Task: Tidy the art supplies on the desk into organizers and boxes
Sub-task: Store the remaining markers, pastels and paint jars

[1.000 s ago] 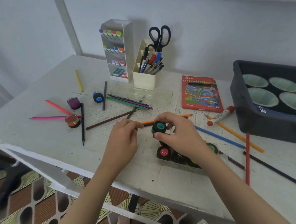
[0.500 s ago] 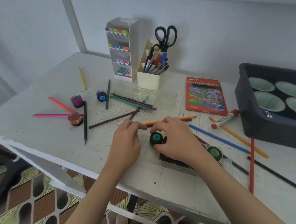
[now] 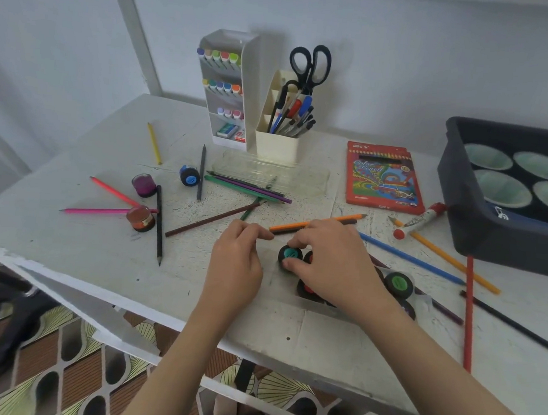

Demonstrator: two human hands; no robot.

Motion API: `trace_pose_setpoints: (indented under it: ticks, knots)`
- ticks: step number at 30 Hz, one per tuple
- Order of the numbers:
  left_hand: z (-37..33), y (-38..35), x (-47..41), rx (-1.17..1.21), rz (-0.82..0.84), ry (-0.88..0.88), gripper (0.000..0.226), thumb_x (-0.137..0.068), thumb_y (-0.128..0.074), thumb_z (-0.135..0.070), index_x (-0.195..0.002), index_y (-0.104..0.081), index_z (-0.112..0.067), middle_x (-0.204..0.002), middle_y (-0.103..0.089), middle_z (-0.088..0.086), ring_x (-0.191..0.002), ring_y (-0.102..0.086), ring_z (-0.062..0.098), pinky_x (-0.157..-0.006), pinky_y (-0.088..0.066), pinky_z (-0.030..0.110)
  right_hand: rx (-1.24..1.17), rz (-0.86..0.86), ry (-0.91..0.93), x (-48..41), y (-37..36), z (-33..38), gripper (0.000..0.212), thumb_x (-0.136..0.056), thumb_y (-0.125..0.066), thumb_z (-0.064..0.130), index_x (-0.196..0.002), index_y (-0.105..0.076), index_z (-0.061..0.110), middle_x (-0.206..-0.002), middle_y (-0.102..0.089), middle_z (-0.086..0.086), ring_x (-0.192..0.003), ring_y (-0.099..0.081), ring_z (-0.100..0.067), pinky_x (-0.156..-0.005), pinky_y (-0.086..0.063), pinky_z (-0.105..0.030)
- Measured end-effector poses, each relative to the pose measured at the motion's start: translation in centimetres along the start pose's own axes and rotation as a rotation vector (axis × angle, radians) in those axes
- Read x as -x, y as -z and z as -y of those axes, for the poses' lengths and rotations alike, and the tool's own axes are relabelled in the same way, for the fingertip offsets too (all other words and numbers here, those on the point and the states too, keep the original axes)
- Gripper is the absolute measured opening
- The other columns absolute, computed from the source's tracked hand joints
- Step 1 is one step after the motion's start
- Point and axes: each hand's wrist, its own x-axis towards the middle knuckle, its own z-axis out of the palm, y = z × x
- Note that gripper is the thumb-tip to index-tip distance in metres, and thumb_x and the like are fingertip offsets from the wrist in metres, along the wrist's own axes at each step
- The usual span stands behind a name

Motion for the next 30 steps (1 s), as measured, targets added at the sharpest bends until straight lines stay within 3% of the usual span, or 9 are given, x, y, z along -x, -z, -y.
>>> trace_pose_setpoints:
  ticks: [8,13,18,22,27,30]
  knots:
    - [0.0,0.0,0.1,-0.025,-0.006,-0.035,0.033,-0.079,-0.047,0.017,-0.095,-0.067,-0.004,-0.087,-0.046,-0.001,-0.066,-0.045,0.018,-0.059,-0.039,0.033,0.025,-0.04,-0.035,0.8,-0.6,0.0,0.029,-0.083,-0.059,0.051,-0.103,-0.069,0.034,-0.099,-0.062,0.01,-0.094,-0.045,-0.012,-0.073,-0.017,-0.029]
    - [0.2,0.3,-0.1,-0.046,0.04,-0.041,0.031,-0.081,-0.05,0.014,-0.096,-0.068,-0.006,-0.089,-0.056,0.006,-0.078,-0.052,0.021,-0.07,-0.044,0.035,-0.011,-0.038,-0.06,1.0,-0.9,-0.2,0.029,-0.084,-0.058,0.051,-0.107,-0.067,0.035,-0.099,-0.055,0.01,-0.089,-0.034,-0.006,-0.078,-0.021,-0.027]
    - [0.6,1.2,-0.8,0.056,0.096,0.041,0.028,-0.086,-0.054,0.002,-0.092,-0.071,-0.018,-0.086,-0.056,-0.018,-0.08,-0.052,-0.006,-0.074,-0.034,0.001,-0.049,-0.036,-0.077,1.2,-0.9,-0.2,0.026,-0.089,-0.052,0.046,-0.106,-0.067,0.033,-0.097,-0.055,0.01,-0.088,-0.038,-0.008,-0.077,-0.024,-0.027]
    - [1.1,2.1,-1.3,0.142,0.101,0.098,0.03,-0.088,-0.053,-0.001,-0.094,-0.07,-0.024,-0.088,-0.061,-0.026,-0.086,-0.051,-0.018,-0.072,-0.033,-0.003,-0.073,-0.013,-0.089,0.9,-0.6,-0.1,0.025,-0.09,-0.049,0.046,-0.103,-0.067,0.033,-0.098,-0.054,0.012,-0.09,-0.039,-0.006,-0.079,-0.024,-0.026]
    - [3.2,4.1,-1.9,0.117,-0.016,0.177,0.028,-0.089,-0.053,-0.002,-0.101,-0.068,-0.022,-0.094,-0.062,-0.02,-0.088,-0.053,-0.014,-0.075,-0.036,0.0,-0.103,-0.022,-0.09,-0.6,-0.4,0.8,0.027,-0.091,-0.049,0.042,-0.113,-0.062,0.031,-0.106,-0.057,0.011,-0.102,-0.046,-0.008,-0.088,-0.029,-0.026]
    - [5.7,6.2,-2.3,0.024,-0.092,0.239,0.03,-0.086,-0.055,0.001,-0.109,-0.066,-0.015,-0.107,-0.064,-0.003,-0.1,-0.054,0.008,-0.087,-0.04,0.017,-0.128,0.001,-0.081,-2.2,-0.5,1.8,0.029,-0.091,-0.05,0.041,-0.116,-0.06,0.031,-0.109,-0.057,0.01,-0.104,-0.047,-0.009,-0.089,-0.032,-0.027]
